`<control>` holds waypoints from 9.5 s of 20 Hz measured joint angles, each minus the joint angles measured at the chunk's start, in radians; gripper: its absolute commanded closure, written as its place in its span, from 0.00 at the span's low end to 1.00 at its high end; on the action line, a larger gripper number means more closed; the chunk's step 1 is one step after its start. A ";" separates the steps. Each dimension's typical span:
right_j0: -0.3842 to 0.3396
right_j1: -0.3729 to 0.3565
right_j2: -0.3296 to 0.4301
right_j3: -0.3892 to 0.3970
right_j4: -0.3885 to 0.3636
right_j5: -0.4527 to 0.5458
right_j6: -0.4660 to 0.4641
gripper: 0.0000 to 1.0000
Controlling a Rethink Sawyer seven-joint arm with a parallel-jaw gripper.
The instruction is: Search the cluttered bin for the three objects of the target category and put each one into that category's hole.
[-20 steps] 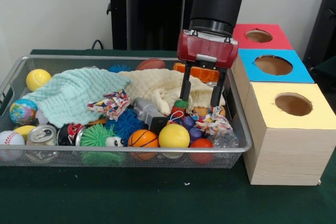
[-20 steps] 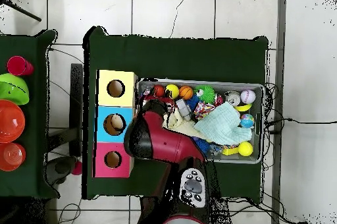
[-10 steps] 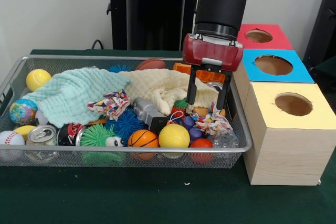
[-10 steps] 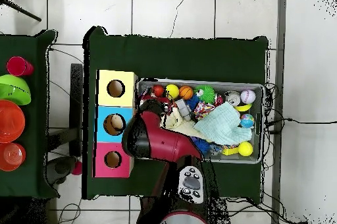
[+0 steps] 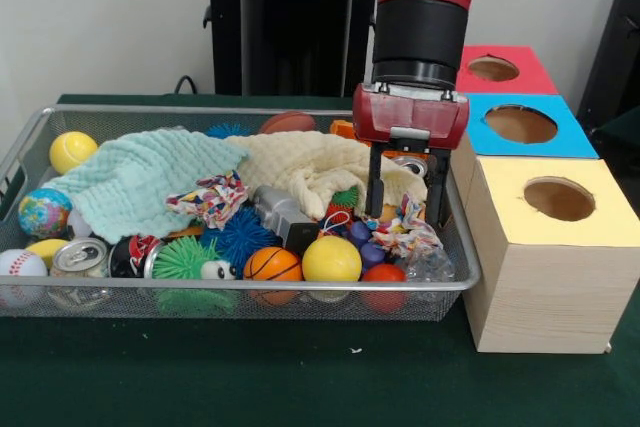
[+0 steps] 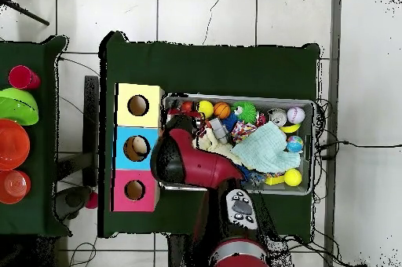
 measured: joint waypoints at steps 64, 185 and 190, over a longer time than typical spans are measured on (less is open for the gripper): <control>-0.250 0.083 0.288 0.081 -0.220 -0.002 0.000 0.00; -0.199 0.123 0.208 -0.010 -0.296 -0.163 0.000 0.00; -0.196 0.136 0.208 -0.018 -0.296 -0.187 0.000 0.00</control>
